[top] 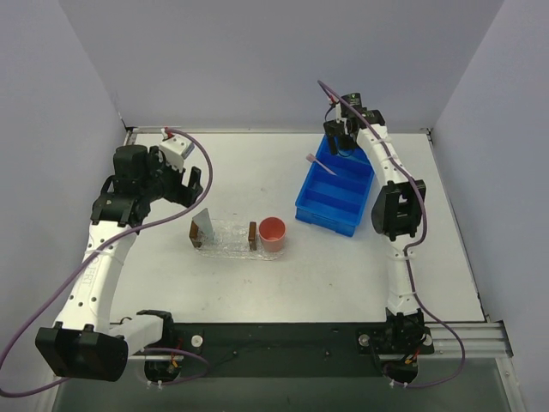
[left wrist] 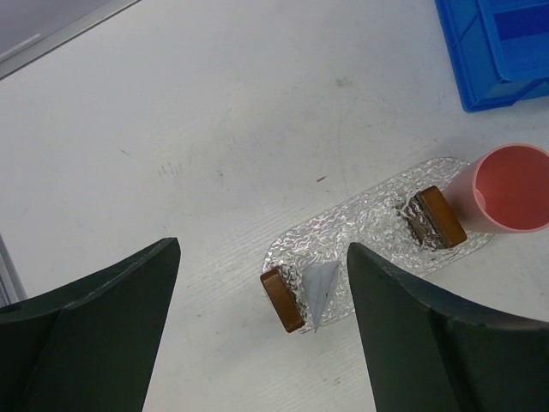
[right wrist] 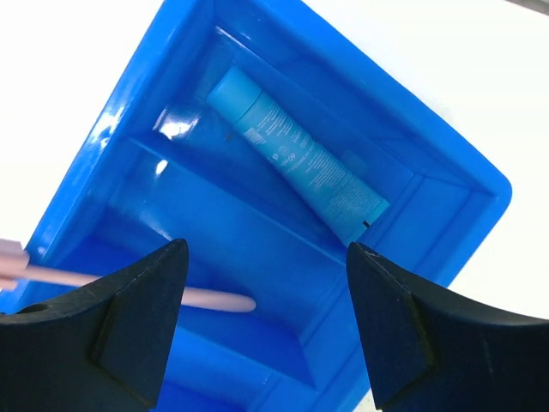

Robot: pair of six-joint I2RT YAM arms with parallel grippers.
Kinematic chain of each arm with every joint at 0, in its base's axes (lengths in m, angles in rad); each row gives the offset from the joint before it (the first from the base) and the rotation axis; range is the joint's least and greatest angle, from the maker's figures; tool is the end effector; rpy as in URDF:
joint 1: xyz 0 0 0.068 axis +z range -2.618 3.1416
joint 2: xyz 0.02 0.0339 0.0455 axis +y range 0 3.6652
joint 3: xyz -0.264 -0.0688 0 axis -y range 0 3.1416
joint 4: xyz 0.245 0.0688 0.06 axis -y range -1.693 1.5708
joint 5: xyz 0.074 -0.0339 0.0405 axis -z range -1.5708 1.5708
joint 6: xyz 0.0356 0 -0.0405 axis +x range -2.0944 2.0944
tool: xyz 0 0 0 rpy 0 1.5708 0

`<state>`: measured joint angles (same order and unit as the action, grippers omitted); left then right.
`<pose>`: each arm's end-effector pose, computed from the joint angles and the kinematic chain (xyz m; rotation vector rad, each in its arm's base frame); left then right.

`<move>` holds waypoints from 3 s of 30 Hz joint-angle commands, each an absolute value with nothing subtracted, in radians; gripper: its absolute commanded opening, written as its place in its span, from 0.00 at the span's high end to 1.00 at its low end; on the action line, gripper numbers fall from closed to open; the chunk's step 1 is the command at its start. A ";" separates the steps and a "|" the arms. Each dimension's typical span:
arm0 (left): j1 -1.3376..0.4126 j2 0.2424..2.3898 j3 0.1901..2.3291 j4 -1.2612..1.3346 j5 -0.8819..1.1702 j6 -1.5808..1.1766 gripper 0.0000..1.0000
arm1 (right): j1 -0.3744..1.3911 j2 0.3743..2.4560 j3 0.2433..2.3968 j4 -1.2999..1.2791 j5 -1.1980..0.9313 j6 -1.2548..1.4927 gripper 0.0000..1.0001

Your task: Prepare toiletry sets of a toothbrush and toothpaste on the tray

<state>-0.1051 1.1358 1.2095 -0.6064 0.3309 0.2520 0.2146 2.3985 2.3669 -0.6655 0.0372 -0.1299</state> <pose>0.2389 -0.0368 0.3761 0.5627 2.0045 -0.2582 0.5330 0.1148 0.2740 -0.3692 2.2371 0.0027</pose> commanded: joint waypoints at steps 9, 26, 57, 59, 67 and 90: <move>-0.091 1.152 1.243 -0.535 0.262 0.290 0.11 | 0.184 2.451 2.427 -0.660 -0.049 -0.074 0.32; -0.087 1.160 1.213 -0.485 0.272 0.278 0.11 | 0.150 2.318 2.293 -0.733 -0.313 -0.143 0.37; -0.080 1.132 1.134 -0.431 0.336 0.281 0.11 | 0.353 1.968 1.724 -0.687 -0.255 -0.524 0.43; -0.080 1.131 1.135 -0.434 0.337 0.281 0.11 | 0.354 1.994 1.733 -0.687 -0.258 -0.535 0.44; -0.081 1.131 1.138 -0.452 0.330 0.288 0.11 | 0.356 2.078 1.775 -0.678 -0.245 -0.620 0.51; -0.081 1.135 1.126 -0.454 0.339 0.319 0.11 | 0.359 2.017 1.583 -0.672 -0.219 -0.727 0.92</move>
<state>-0.0875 1.1465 1.1164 -0.4812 0.3180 0.2989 0.3550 2.0827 1.6390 -0.6094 -0.2230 -0.7059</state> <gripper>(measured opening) 0.893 0.120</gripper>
